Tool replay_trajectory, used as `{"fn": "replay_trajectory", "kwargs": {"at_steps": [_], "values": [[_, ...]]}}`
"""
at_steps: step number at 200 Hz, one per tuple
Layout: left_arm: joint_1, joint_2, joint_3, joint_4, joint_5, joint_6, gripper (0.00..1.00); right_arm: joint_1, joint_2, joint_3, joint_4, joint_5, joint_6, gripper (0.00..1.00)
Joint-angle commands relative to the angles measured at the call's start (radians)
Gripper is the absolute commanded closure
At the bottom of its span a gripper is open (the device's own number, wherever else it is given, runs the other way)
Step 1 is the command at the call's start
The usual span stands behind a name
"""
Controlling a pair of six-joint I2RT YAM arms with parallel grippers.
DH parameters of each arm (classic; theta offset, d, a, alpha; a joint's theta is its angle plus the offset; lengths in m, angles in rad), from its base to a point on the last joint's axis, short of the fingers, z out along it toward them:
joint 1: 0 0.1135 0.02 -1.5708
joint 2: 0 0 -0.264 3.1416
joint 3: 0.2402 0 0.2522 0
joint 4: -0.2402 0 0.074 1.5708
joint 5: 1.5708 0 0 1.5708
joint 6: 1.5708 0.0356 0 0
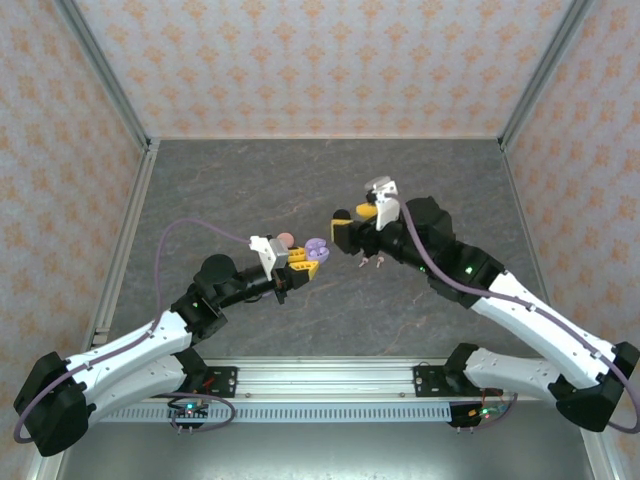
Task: Insert the wireless bluetooth earbuds into the charging case
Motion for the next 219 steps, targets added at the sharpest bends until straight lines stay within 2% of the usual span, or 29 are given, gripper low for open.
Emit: {"fn": "replay_trajectory", "kwargs": {"at_steps": [1,11,37,71,119,160,219], "values": [[-0.006,-0.022,0.011,0.021,-0.006,0.007,1.0,-0.093,0.008,-0.045,0.008,-0.203,0.147,0.21],[-0.006,-0.027,0.01,0.018,-0.007,0.007,1.0,-0.114,0.013,-0.075,0.064,-0.305,0.177,0.16],[-0.006,-0.038,0.01,0.011,-0.006,0.008,1.0,-0.118,0.036,-0.126,0.176,-0.463,0.224,0.0],[-0.005,-0.035,0.009,0.014,-0.005,0.007,1.0,-0.116,0.09,-0.169,0.343,-0.671,0.311,0.01],[-0.005,-0.03,0.012,0.012,-0.005,0.006,1.0,-0.084,0.119,-0.168,0.441,-0.736,0.328,0.01],[-0.005,-0.024,0.016,0.005,-0.013,0.007,1.0,-0.066,0.133,-0.118,0.434,-0.815,0.312,0.02],[-0.006,-0.012,0.023,-0.008,-0.011,0.014,1.0,-0.064,0.045,-0.091,0.348,-0.762,0.214,0.06]]}}
